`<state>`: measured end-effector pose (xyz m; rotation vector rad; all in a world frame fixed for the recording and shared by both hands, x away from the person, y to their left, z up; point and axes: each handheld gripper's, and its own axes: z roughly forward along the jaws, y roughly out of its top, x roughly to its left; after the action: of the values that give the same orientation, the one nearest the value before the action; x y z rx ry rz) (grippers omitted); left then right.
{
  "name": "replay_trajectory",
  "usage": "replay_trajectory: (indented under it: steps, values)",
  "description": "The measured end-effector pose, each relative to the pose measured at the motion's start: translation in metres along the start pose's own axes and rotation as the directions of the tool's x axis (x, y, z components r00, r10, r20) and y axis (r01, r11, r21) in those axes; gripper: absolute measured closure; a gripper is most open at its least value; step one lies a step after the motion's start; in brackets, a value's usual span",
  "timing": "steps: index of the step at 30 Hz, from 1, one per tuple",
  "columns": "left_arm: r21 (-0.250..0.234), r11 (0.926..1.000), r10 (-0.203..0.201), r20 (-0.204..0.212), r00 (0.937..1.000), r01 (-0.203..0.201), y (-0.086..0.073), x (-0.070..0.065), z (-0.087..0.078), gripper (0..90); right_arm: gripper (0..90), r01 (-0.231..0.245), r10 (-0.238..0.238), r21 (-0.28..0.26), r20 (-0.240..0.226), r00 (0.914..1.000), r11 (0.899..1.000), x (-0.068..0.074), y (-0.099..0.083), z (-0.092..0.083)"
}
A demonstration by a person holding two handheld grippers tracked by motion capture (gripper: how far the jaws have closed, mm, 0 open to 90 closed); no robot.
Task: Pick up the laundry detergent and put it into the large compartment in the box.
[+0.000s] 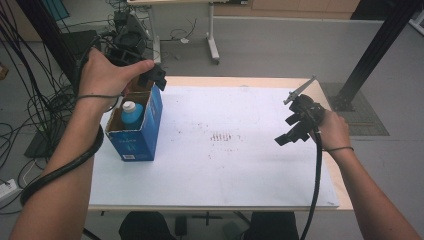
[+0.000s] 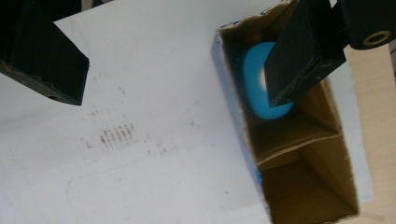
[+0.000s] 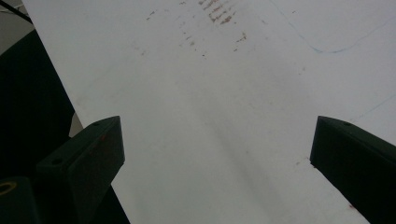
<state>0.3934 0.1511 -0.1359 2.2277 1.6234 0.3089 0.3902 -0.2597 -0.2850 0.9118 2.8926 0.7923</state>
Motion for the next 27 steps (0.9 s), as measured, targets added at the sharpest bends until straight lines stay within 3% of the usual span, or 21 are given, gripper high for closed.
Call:
replay_trajectory:
  steps: [6, 12, 27]
  values:
    - [0.009, 0.9985, 0.054, 0.044, 0.9976, -0.054, 0.002, -0.022, 0.006, 7.0, 3.0, 0.000, 0.000, 0.005, -0.002, 1.0000, 1.000, 0.002, 0.000, 0.000]
    - [0.047, 0.9926, 0.108, 0.079, 0.9911, -0.112, 0.003, -0.042, 0.021, 7.1, 3.0, -0.005, 0.005, 0.008, 0.002, 1.0000, 1.000, 0.004, -0.003, -0.001]
    - [0.105, 0.9783, 0.165, 0.129, 0.9779, -0.179, -0.002, -0.079, 0.063, 7.3, 3.0, -0.010, 0.010, 0.003, 0.011, 0.9999, 1.000, 0.011, -0.005, -0.003]
